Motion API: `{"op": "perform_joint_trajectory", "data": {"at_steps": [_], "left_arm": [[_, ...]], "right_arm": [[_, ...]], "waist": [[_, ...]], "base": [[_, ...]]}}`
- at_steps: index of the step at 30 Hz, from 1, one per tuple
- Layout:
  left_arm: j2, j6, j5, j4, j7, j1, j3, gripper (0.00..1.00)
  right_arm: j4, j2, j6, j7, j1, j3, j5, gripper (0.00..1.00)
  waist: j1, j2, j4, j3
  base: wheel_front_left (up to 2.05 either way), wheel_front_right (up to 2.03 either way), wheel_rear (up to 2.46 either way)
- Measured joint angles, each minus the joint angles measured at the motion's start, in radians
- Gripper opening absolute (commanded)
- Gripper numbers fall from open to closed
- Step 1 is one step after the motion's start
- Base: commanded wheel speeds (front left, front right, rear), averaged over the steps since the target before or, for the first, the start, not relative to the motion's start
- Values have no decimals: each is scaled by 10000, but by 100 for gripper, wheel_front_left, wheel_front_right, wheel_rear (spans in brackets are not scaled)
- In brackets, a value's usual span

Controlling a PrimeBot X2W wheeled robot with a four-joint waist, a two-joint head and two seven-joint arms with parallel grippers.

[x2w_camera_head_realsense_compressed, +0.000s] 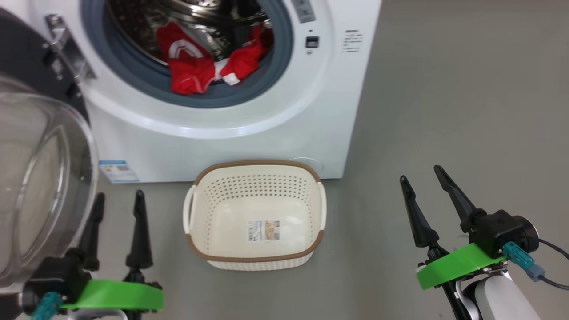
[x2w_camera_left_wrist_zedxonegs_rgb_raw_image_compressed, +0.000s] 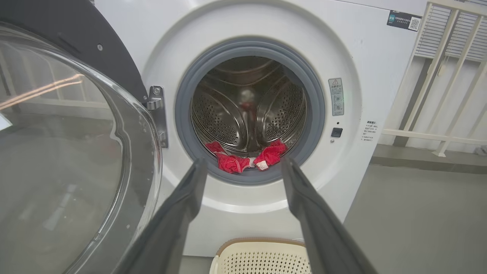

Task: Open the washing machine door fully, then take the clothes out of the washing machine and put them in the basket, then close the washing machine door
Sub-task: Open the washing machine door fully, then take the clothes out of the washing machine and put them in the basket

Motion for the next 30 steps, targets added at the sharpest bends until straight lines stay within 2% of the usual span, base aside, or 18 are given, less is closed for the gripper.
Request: {"op": "perform_joint_trajectory", "data": {"at_steps": [6,18,30], "left_arm": [[33,-529,123,313,-98,118,-307,100],[-12,-514,510,176,-102,1190,12,100],[-190,-527,579,-92,-128,2031,420,100]], "right_arm": [[-339,17,0,0,267,-27,-165,100],[-589,33,0,0,707,-21,-182,100],[-775,40,0,0,1110,-146,-182,100]], "waist": [[0,0,-537,-133],[0,0,-1243,-460],[0,0,-1528,-690]], "base": [[0,0,0],[0,0,0],[0,0,0]]}}
